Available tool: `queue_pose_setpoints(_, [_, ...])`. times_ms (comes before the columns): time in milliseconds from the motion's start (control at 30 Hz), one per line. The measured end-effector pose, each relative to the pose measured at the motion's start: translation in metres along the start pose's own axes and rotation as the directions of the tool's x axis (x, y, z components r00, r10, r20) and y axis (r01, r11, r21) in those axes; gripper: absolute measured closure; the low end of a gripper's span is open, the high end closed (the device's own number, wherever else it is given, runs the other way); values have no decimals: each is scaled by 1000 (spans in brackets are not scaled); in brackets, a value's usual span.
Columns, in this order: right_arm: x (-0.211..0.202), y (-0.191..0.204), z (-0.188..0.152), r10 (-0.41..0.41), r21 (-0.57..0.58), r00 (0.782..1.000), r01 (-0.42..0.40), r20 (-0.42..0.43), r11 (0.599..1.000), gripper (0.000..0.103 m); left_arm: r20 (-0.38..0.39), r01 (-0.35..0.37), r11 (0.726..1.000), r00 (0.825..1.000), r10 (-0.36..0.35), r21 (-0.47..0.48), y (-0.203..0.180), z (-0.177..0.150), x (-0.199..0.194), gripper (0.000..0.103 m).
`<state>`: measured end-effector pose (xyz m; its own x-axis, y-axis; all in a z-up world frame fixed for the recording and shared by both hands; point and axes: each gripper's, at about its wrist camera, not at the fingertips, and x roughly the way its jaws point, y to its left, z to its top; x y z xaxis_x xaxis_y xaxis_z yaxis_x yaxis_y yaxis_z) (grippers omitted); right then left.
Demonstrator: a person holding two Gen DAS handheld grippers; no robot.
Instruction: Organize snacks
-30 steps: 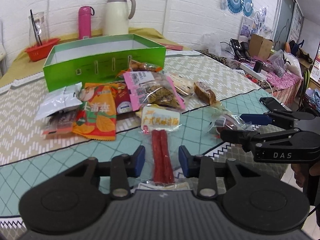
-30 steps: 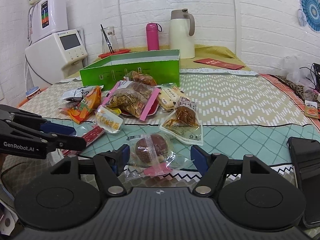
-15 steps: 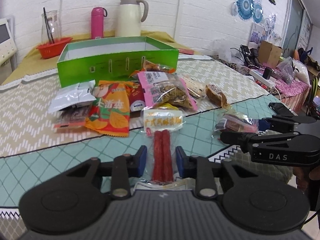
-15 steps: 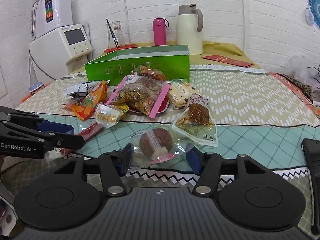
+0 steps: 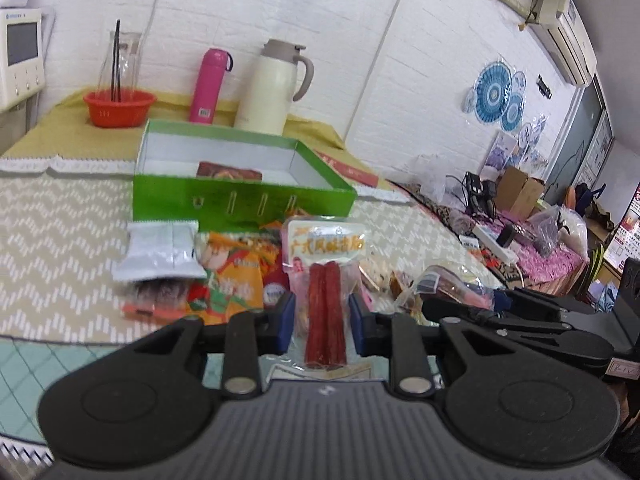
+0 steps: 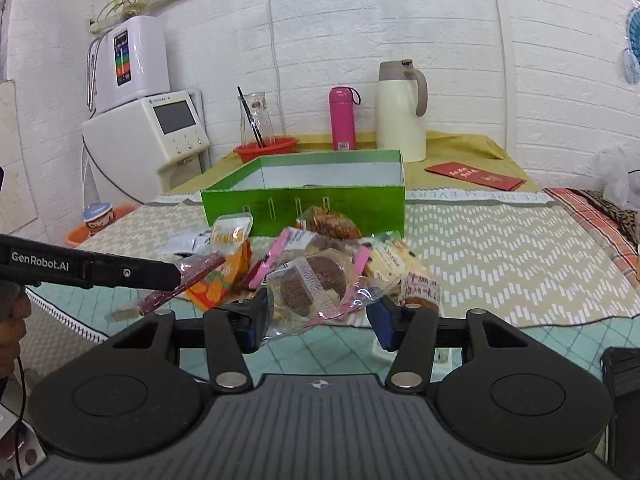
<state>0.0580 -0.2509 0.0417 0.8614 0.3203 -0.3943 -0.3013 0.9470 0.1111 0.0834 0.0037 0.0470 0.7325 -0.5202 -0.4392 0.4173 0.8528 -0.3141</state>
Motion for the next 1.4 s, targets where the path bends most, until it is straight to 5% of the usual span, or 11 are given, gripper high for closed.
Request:
queue_pose_setpoints(200, [29, -1, 40, -6, -30, 998, 8, 59, 1000, 16, 88, -69, 997, 994, 71, -17, 14, 56, 13, 78])
queue_pose_setpoints(500, [100, -20, 79, -44, 27, 998, 43, 46, 999, 16, 81, -149, 986, 985, 155, -77, 51, 115, 68, 78])
queue_pose_setpoints(933, [186, -39, 85, -103, 27, 992, 105, -75, 994, 15, -7, -222, 966, 975, 223, -134, 96, 135, 132, 77])
queue_pose_setpoints(1067, [199, -38, 79, -81, -14, 993, 80, -88, 997, 0, -10, -228, 966, 973, 229, -117, 100, 134, 145, 65])
queue_pose_setpoints(1100, [198, -37, 78, -78, -23, 993, 77, -83, 997, 0, 5, -239, 963, 970, 241, -124, 101, 132, 145, 38])
queue_pose_setpoints(1133, [196, -36, 77, -78, -32, 994, 76, -70, 997, 0, 33, -244, 960, 968, 250, -140, 102, 130, 143, 32])
queue_pose_setpoints(1233, [188, -32, 76, -68, -63, 997, 66, -43, 996, 0, 81, -230, 957, 966, 247, -178, 104, 128, 137, 25])
queue_pose_setpoints(1300, [184, -31, 77, -76, -66, 996, 73, -37, 995, 0, 72, -236, 954, 965, 252, -185, 103, 128, 136, 9])
queue_pose_setpoints(1400, [179, -32, 78, -69, -41, 997, 68, -40, 997, 0, 90, -285, 948, 950, 299, -144, 94, 127, 133, 9])
